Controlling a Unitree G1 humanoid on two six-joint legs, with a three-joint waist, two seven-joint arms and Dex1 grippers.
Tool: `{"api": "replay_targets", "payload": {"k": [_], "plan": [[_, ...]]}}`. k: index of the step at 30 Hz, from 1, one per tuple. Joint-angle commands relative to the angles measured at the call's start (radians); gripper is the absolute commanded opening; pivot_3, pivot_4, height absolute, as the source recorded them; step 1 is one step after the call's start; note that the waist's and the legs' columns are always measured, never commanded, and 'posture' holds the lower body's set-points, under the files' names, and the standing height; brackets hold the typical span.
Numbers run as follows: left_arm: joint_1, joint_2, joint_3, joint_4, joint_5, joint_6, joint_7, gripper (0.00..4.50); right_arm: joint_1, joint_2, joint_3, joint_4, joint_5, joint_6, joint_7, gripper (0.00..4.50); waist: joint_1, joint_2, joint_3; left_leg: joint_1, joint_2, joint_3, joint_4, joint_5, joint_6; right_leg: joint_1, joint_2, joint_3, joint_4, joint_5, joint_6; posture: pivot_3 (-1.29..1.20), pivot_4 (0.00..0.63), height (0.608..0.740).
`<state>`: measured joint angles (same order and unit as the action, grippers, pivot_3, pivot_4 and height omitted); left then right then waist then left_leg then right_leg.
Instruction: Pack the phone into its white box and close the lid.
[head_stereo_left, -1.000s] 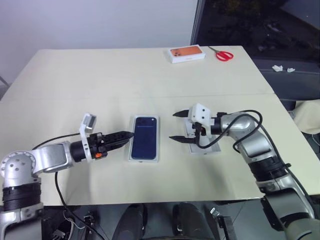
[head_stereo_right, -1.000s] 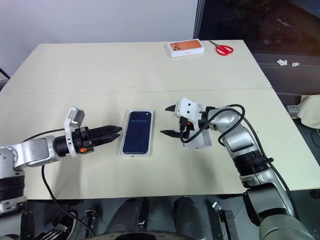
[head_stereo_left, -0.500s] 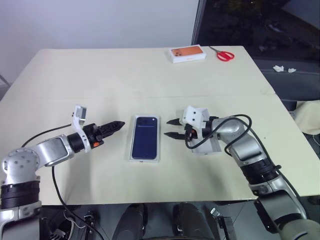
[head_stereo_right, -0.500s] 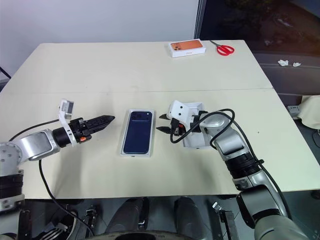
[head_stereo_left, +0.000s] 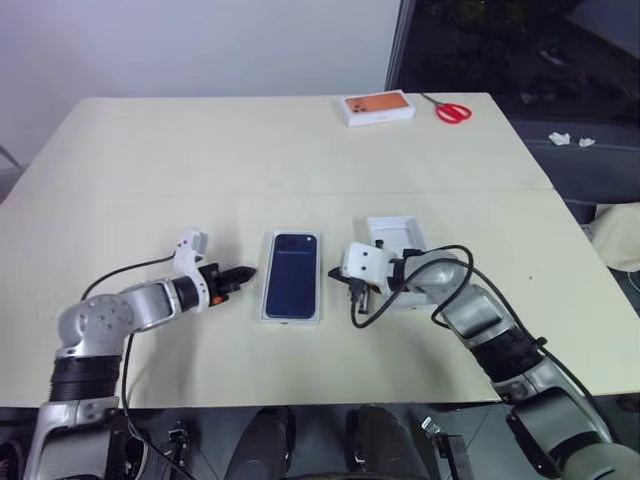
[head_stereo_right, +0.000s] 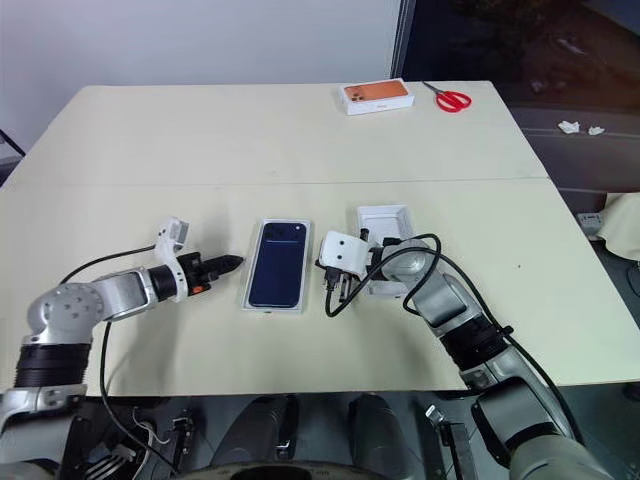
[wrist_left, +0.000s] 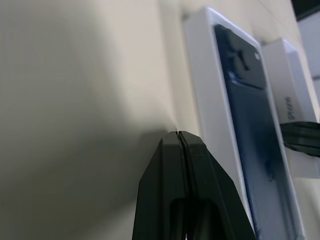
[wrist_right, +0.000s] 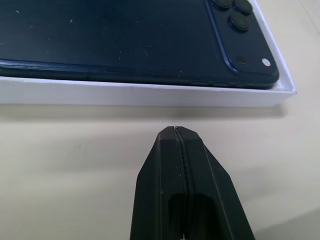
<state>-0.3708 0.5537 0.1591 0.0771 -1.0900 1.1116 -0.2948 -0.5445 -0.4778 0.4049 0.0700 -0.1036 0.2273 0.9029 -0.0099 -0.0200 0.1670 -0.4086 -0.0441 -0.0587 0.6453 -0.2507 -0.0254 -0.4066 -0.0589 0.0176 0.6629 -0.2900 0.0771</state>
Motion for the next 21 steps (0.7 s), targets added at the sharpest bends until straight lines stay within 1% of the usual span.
{"api": "replay_targets", "payload": {"k": [1, 5, 10, 14, 21], "plan": [[-0.027, -0.039, -0.022, -0.013, 0.017, 0.029, -0.035, 0.04, -0.023, -0.003, -0.027, -0.003, 0.006, -0.011, 0.003, 0.00, -0.001, 0.000, 0.000, 0.000, 0.000, 0.000, 0.000, 0.000, 0.000, 0.000, 0.000, 0.000, 0.000, 0.000, 0.000, 0.00, 0.150, 0.740], [-0.043, -0.104, -0.057, -0.020, 0.053, 0.049, -0.053, 0.04, -0.018, -0.036, -0.036, 0.004, 0.001, -0.023, 0.017, 0.00, 0.001, 0.000, 0.000, 0.000, 0.000, 0.000, 0.001, 0.000, 0.000, 0.001, 0.000, 0.000, 0.000, 0.000, 0.000, 0.00, 0.150, 0.740], [-0.077, -0.170, -0.074, -0.006, 0.096, 0.061, -0.076, 0.04, 0.001, -0.102, -0.066, 0.020, 0.001, -0.043, 0.036, 0.00, 0.008, 0.000, 0.000, 0.000, -0.002, 0.000, 0.001, -0.001, 0.001, 0.002, -0.002, -0.001, 0.000, 0.000, 0.000, 0.00, 0.150, 0.740], [-0.111, -0.227, -0.096, 0.030, 0.153, 0.038, -0.090, 0.04, 0.011, -0.148, -0.090, 0.034, 0.006, -0.058, 0.050, 0.00, 0.022, 0.000, 0.000, 0.000, -0.002, 0.000, 0.002, -0.001, 0.002, 0.002, -0.002, -0.001, 0.000, 0.000, 0.000, 0.00, 0.150, 0.740], [-0.167, -0.324, -0.144, 0.090, 0.247, 0.012, -0.138, 0.04, 0.020, -0.197, -0.115, 0.076, -0.007, -0.091, 0.052, 0.00, 0.026, 0.000, 0.000, 0.000, -0.003, -0.001, 0.003, -0.001, 0.001, 0.004, -0.003, -0.002, -0.001, 0.000, 0.000, 0.00, 0.150, 0.740]]}}
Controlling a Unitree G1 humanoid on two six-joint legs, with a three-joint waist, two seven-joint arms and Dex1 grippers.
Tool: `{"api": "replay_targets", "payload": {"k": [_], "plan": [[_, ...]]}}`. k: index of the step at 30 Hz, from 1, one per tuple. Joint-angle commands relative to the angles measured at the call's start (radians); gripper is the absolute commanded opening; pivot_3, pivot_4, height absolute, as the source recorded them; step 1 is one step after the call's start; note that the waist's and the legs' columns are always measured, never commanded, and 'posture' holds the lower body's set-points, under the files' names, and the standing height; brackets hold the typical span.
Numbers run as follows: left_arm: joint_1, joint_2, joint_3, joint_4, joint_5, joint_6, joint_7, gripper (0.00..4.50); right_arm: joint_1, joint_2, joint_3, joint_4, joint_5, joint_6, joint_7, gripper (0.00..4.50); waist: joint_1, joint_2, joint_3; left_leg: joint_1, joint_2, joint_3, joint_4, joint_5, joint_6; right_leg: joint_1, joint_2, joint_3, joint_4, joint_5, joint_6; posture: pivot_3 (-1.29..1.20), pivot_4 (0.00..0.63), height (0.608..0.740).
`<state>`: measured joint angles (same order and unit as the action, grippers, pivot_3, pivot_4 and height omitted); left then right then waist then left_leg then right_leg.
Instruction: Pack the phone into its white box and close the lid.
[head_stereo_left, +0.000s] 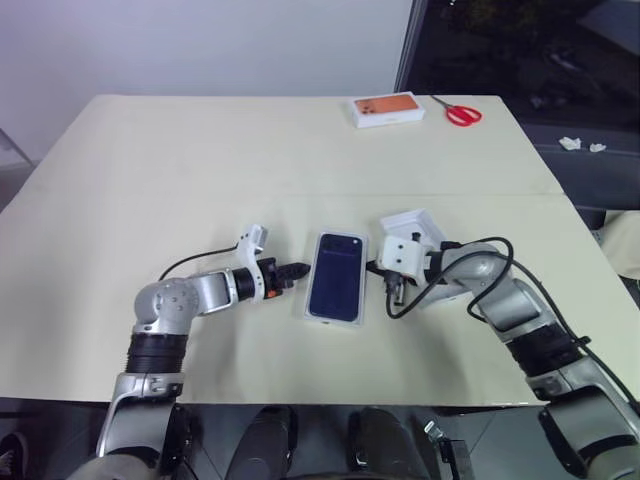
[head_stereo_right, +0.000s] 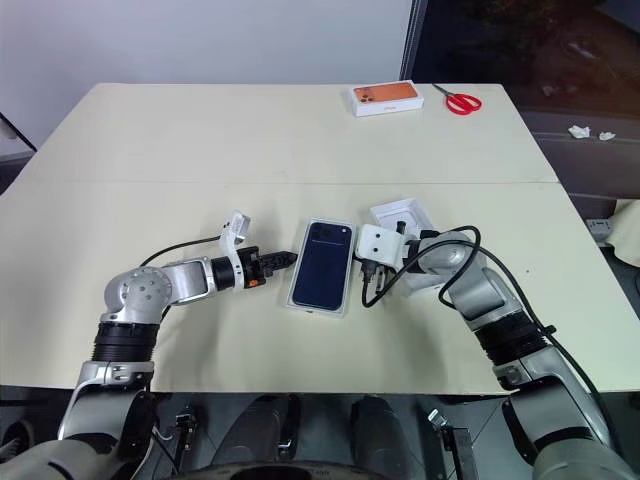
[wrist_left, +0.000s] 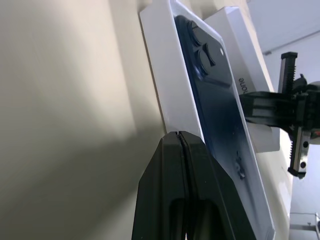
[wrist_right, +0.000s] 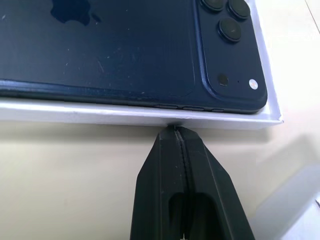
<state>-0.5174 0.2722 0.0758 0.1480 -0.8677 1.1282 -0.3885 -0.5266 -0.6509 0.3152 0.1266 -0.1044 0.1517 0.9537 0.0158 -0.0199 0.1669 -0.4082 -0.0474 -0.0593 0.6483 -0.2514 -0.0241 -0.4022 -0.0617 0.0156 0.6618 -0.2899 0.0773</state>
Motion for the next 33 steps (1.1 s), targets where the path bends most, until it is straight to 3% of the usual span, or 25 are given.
{"api": "replay_targets", "payload": {"k": [1, 15, 20, 23, 30, 33], "plan": [[-0.025, -0.049, -0.064, 0.027, 0.038, -0.008, -0.053, 0.04, 0.002, -0.026, -0.028, 0.026, -0.009, -0.018, -0.001, 0.00, 0.000, 0.000, 0.000, 0.000, 0.000, 0.000, 0.000, 0.000, 0.000, 0.001, 0.000, 0.000, 0.000, 0.000, 0.000, 0.00, 0.150, 0.740], [-0.030, -0.074, -0.048, 0.007, 0.103, 0.013, -0.105, 0.04, 0.008, -0.049, -0.058, 0.066, -0.014, -0.047, -0.005, 0.00, -0.002, 0.000, 0.000, 0.002, -0.001, -0.001, 0.001, 0.001, -0.001, 0.004, 0.000, -0.001, -0.001, 0.000, 0.000, 0.00, 0.150, 0.740], [-0.018, -0.037, -0.037, -0.005, 0.128, -0.016, -0.131, 0.04, 0.021, -0.034, -0.094, 0.003, 0.075, 0.067, 0.050, 0.00, -0.004, 0.000, 0.000, 0.002, -0.001, -0.001, 0.001, 0.001, -0.001, 0.004, 0.000, -0.001, -0.001, 0.000, 0.000, 0.00, 0.150, 0.740], [-0.015, 0.002, -0.008, -0.022, 0.132, -0.031, -0.148, 0.86, 0.009, -0.040, -0.130, -0.049, 0.109, 0.114, 0.048, 0.82, -0.006, 0.000, 0.000, 0.002, 0.000, -0.001, 0.001, 0.001, -0.001, 0.003, 0.000, 0.000, -0.001, 0.000, 0.000, 0.00, 0.150, 0.740], [0.005, 0.131, 0.017, -0.081, 0.134, -0.036, -0.217, 4.32, -0.017, -0.108, -0.168, -0.137, 0.120, 0.220, 0.065, 4.37, -0.023, 0.000, 0.000, 0.001, 0.001, -0.001, 0.000, -0.001, 0.001, 0.002, 0.001, 0.000, -0.001, 0.000, 0.000, 0.00, 0.150, 0.740], [0.033, 0.193, 0.014, -0.134, 0.152, -0.090, -0.264, 4.46, -0.036, -0.127, -0.177, -0.163, 0.105, 0.305, 0.038, 4.49, -0.031, 0.001, 0.001, 0.001, 0.002, -0.001, -0.001, -0.001, 0.001, 0.001, 0.001, 0.000, -0.001, 0.000, 0.000, 0.00, 0.150, 0.740]]}}
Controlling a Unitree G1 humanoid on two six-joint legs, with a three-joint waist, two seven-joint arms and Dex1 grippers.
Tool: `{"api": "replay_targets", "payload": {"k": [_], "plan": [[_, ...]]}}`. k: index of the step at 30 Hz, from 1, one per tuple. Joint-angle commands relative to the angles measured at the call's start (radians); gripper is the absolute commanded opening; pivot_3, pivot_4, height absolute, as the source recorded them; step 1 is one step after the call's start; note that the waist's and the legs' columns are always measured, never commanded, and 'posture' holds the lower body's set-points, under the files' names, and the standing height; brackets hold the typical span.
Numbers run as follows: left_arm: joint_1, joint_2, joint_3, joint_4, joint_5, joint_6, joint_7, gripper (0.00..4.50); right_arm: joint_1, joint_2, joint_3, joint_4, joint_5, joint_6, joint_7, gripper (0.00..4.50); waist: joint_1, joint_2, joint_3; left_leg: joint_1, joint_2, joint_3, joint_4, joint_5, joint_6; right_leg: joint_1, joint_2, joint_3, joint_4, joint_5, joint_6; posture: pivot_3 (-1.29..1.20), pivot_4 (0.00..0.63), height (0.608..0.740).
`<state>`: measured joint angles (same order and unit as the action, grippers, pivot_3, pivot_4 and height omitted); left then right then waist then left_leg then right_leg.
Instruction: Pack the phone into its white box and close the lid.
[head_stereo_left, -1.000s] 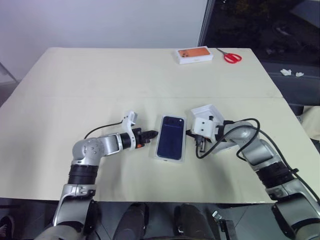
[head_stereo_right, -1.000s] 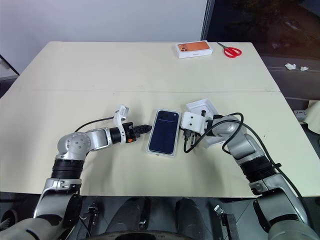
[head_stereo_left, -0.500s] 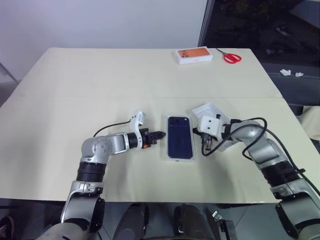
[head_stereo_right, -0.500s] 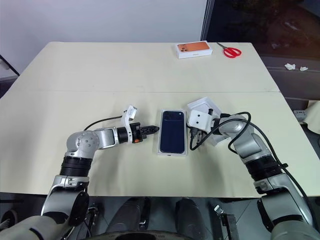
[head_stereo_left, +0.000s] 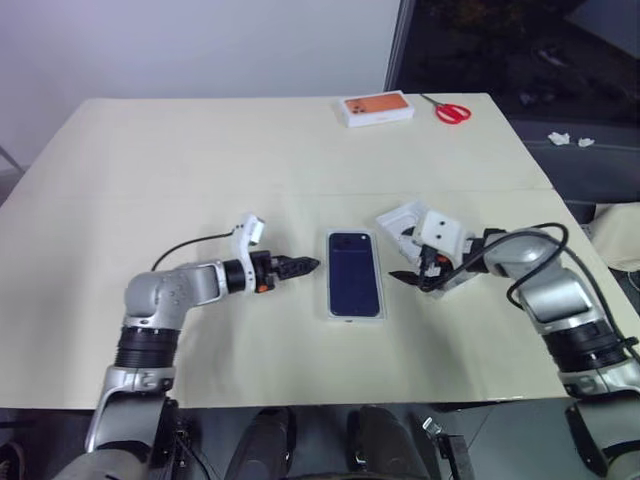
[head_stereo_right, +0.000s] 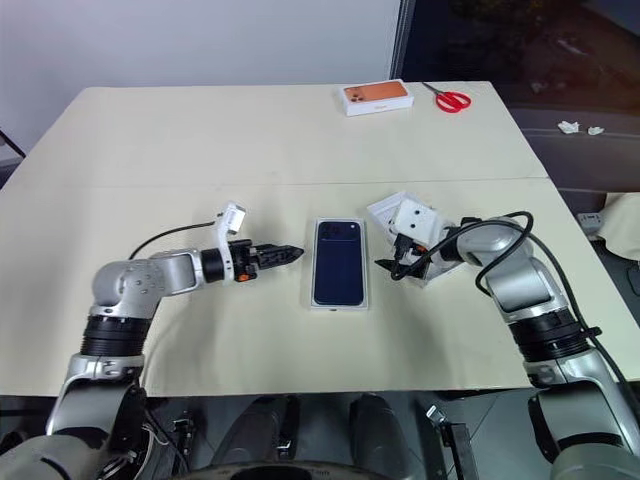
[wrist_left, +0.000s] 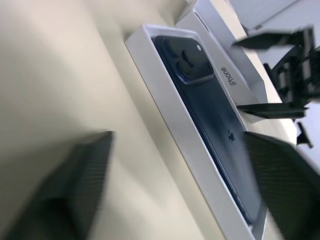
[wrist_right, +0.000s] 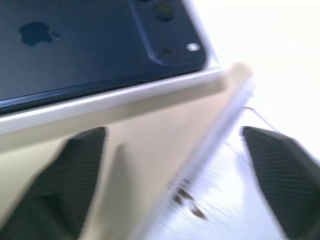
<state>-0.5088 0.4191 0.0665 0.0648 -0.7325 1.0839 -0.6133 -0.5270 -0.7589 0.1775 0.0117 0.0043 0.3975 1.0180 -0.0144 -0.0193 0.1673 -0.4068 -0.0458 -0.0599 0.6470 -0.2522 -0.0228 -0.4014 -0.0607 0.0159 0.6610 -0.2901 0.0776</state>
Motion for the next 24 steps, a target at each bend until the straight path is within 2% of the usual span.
{"api": "replay_targets", "payload": {"k": [1, 4, 7, 12, 16, 24], "plan": [[0.032, 0.062, 0.034, -0.064, 0.013, -0.056, -0.051, 4.46, -0.044, -0.018, -0.048, -0.054, -0.005, 0.092, -0.045, 4.49, -0.002, 0.000, 0.000, 0.000, 0.000, 0.000, 0.000, 0.000, 0.000, 0.000, 0.000, 0.000, 0.000, 0.000, 0.000, 0.00, 0.150, 0.740], [0.065, 0.114, 0.063, -0.094, 0.014, -0.147, -0.127, 4.46, -0.080, 0.007, -0.080, -0.076, 0.017, 0.320, -0.110, 4.49, 0.002, 0.001, 0.001, -0.002, 0.001, 0.000, 0.000, 0.000, 0.000, -0.003, 0.000, 0.001, 0.001, 0.000, 0.000, 0.00, 0.150, 0.740], [0.122, 0.185, 0.101, -0.121, 0.016, -0.259, -0.254, 4.46, -0.078, 0.014, -0.058, -0.132, 0.027, 0.560, -0.146, 4.49, 0.004, 0.001, 0.001, -0.003, 0.001, 0.000, -0.001, 0.000, 0.000, -0.004, 0.000, 0.001, 0.000, 0.000, 0.000, 0.00, 0.150, 0.740], [0.205, 0.268, 0.180, -0.141, -0.003, -0.412, -0.441, 4.46, -0.090, 0.073, -0.071, -0.222, 0.112, 0.847, -0.189, 4.49, 0.003, 0.002, 0.002, -0.003, 0.001, 0.000, -0.002, -0.001, 0.001, -0.004, -0.001, 0.001, -0.001, 0.000, -0.001, 0.00, 0.150, 0.740], [0.225, 0.299, 0.192, -0.149, -0.014, -0.423, -0.487, 4.46, -0.120, 0.083, -0.069, -0.222, 0.143, 0.921, -0.230, 4.49, 0.005, 0.003, 0.002, -0.003, 0.001, 0.000, -0.002, -0.001, 0.002, -0.005, -0.002, 0.001, -0.001, 0.000, -0.001, 0.00, 0.150, 0.740], [0.258, 0.260, 0.175, -0.191, -0.008, -0.450, -0.447, 4.46, -0.143, 0.051, -0.014, -0.238, 0.201, 1.021, -0.264, 4.49, 0.000, 0.004, 0.002, -0.004, 0.001, 0.001, -0.002, -0.002, 0.003, -0.004, -0.002, 0.001, -0.002, 0.000, -0.001, 0.00, 0.150, 0.740]]}}
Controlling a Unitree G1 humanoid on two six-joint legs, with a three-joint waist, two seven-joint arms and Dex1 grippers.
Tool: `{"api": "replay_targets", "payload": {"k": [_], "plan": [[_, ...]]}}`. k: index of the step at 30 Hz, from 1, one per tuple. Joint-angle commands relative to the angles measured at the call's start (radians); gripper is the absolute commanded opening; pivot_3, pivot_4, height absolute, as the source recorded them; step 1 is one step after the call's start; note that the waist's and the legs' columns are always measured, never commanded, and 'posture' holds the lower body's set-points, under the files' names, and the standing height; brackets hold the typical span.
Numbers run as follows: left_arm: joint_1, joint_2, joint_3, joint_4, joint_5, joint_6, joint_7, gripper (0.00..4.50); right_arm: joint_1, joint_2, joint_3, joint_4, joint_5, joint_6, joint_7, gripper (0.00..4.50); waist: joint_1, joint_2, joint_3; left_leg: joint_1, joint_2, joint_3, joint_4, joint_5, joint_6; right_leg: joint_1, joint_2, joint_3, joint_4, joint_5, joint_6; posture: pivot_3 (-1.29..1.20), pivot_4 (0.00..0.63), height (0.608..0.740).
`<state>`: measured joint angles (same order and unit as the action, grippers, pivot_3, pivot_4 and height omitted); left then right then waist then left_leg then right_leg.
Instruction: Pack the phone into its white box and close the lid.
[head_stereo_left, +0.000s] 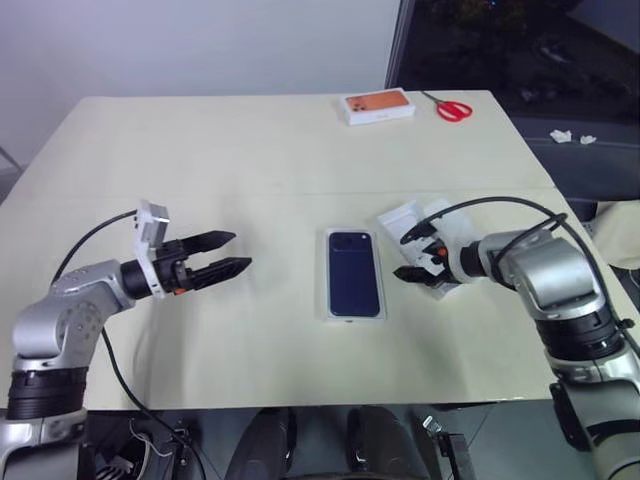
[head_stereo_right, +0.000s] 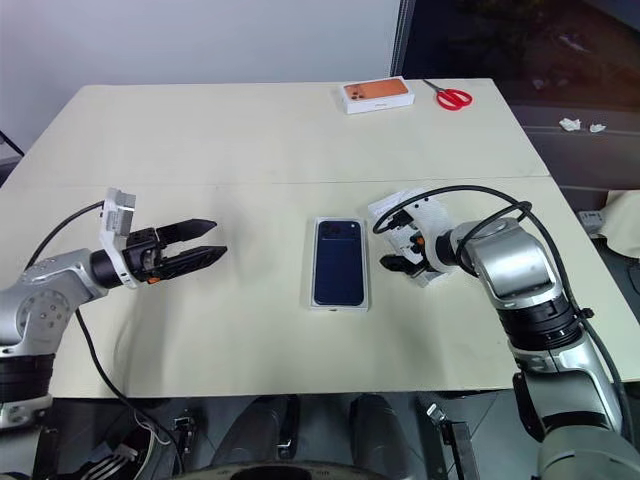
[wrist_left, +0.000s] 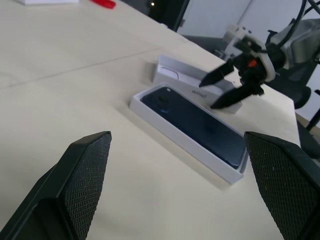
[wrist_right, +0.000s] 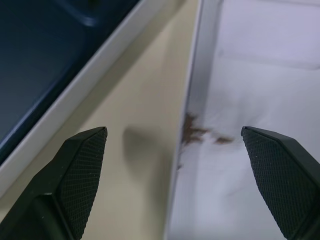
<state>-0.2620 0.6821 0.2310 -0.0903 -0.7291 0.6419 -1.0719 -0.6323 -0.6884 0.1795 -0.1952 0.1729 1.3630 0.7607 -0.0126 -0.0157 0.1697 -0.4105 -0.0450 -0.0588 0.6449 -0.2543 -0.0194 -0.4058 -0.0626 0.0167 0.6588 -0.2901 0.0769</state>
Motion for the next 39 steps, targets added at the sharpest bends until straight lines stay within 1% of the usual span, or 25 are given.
{"api": "replay_targets", "payload": {"k": [1, 7, 8, 10, 15, 18, 20, 25, 26, 30, 32, 34, 36, 39], "plan": [[0.015, -0.006, 0.008, -0.038, -0.010, -0.011, 0.013, 4.46, -0.048, -0.028, -0.014, -0.034, 0.044, 0.070, -0.005, 4.49, -0.002, 0.000, 0.000, 0.000, 0.000, 0.000, 0.000, 0.000, 0.000, 0.000, 0.000, 0.000, 0.000, 0.000, 0.000, 0.00, 0.150, 0.740], [0.023, -0.035, -0.011, -0.052, -0.005, -0.018, 0.037, 4.46, -0.089, -0.034, -0.010, -0.032, 0.116, 0.214, -0.028, 4.49, 0.000, 0.000, 0.000, 0.000, 0.000, 0.000, 0.000, 0.000, 0.000, 0.000, 0.000, 0.000, 0.000, 0.000, 0.000, 0.00, 0.150, 0.740], [0.024, -0.043, -0.011, -0.056, -0.007, -0.019, 0.044, 4.46, -0.088, -0.044, 0.006, -0.046, 0.127, 0.222, -0.028, 4.49, 0.000, 0.000, 0.000, 0.000, 0.000, 0.000, 0.000, 0.000, 0.000, 0.000, 0.000, 0.000, 0.000, 0.000, 0.000, 0.00, 0.150, 0.740], [0.027, -0.053, -0.009, -0.062, -0.009, -0.019, 0.053, 4.46, -0.086, -0.054, 0.022, -0.065, 0.145, 0.229, -0.034, 4.49, 0.001, 0.000, 0.000, 0.000, 0.000, 0.000, 0.000, 0.000, 0.000, 0.000, 0.000, 0.000, 0.000, 0.000, 0.000, 0.00, 0.150, 0.740], [0.061, -0.076, -0.007, -0.095, -0.013, -0.018, 0.078, 4.46, -0.080, -0.093, 0.079, -0.070, 0.145, 0.173, -0.062, 4.49, 0.000, 0.000, 0.000, 0.000, 0.000, 0.000, 0.000, 0.000, 0.001, 0.000, 0.000, 0.000, 0.000, 0.000, 0.000, 0.00, 0.150, 0.740], [0.075, -0.081, -0.006, -0.109, -0.013, -0.021, 0.089, 4.50, -0.057, -0.122, 0.128, -0.074, 0.129, 0.105, -0.074, 3.70, 0.000, 0.000, 0.000, 0.000, 0.000, 0.000, 0.001, 0.000, 0.001, 0.000, 0.000, 0.000, 0.000, 0.000, 0.000, 0.00, 0.150, 0.740], [0.077, -0.082, -0.006, -0.113, -0.014, -0.020, 0.093, 4.50, -0.050, -0.131, 0.147, -0.066, 0.116, 0.066, -0.085, 2.73, 0.000, 0.000, 0.000, 0.000, 0.000, 0.000, 0.001, 0.000, 0.001, 0.000, 0.000, 0.000, 0.000, 0.000, 0.000, 0.00, 0.150, 0.740], [0.070, -0.078, -0.005, -0.117, -0.019, -0.012, 0.105, 4.50, -0.036, -0.109, 0.121, -0.037, 0.105, 0.041, -0.124, 0.14, -0.003, 0.000, 0.000, 0.000, 0.000, 0.000, 0.001, 0.000, 0.001, 0.001, 0.001, 0.000, 0.000, 0.000, 0.000, 0.00, 0.150, 0.740], [0.068, -0.077, -0.005, -0.116, -0.018, -0.012, 0.106, 4.50, -0.040, -0.103, 0.110, -0.029, 0.100, 0.036, -0.134, 0.06, -0.002, 0.000, 0.000, 0.000, 0.000, 0.000, 0.001, 0.000, 0.001, 0.001, 0.001, 0.000, 0.000, 0.000, 0.000, 0.00, 0.150, 0.740], [0.062, -0.072, -0.008, -0.108, -0.016, -0.012, 0.107, 4.50, -0.074, -0.054, 0.037, 0.007, 0.105, 0.037, -0.172, 0.06, -0.002, 0.000, 0.000, 0.000, 0.000, 0.000, 0.001, 0.000, 0.001, 0.001, 0.001, 0.000, 0.000, 0.000, 0.000, 0.00, 0.150, 0.740], [0.055, -0.068, -0.007, -0.100, -0.015, -0.011, 0.105, 4.50, -0.118, -0.012, -0.021, 0.044, 0.104, 0.016, -0.201, 0.06, -0.002, 0.000, 0.000, 0.000, 0.000, 0.000, 0.001, 0.000, 0.001, 0.001, 0.001, 0.000, 0.000, 0.000, 0.000, 0.00, 0.150, 0.740], [0.040, -0.063, -0.001, -0.086, -0.014, -0.010, 0.106, 4.50, -0.165, 0.022, -0.068, 0.071, 0.096, -0.058, -0.229, 0.06, -0.003, 0.001, 0.001, 0.000, 0.000, 0.000, 0.001, 0.000, 0.001, 0.000, 0.001, 0.000, 0.000, 0.000, 0.000, 0.00, 0.150, 0.740], [0.029, -0.061, 0.005, -0.075, -0.009, -0.019, 0.108, 4.50, -0.191, 0.079, -0.146, 0.097, 0.127, -0.063, -0.243, 0.06, -0.002, 0.002, 0.001, 0.000, 0.000, 0.001, 0.001, 0.000, 0.001, 0.000, 0.001, 0.000, 0.001, 0.000, 0.000, 0.00, 0.150, 0.740], [0.011, -0.051, 0.019, -0.053, -0.011, -0.014, 0.109, 4.50, -0.254, 0.245, -0.345, 0.109, 0.265, 0.020, -0.226, 0.06, -0.003, 0.002, 0.001, 0.000, 0.001, 0.000, 0.000, 0.000, 0.000, 0.000, 0.002, 0.000, 0.001, 0.000, 0.000, 0.00, 0.150, 0.740]]}}
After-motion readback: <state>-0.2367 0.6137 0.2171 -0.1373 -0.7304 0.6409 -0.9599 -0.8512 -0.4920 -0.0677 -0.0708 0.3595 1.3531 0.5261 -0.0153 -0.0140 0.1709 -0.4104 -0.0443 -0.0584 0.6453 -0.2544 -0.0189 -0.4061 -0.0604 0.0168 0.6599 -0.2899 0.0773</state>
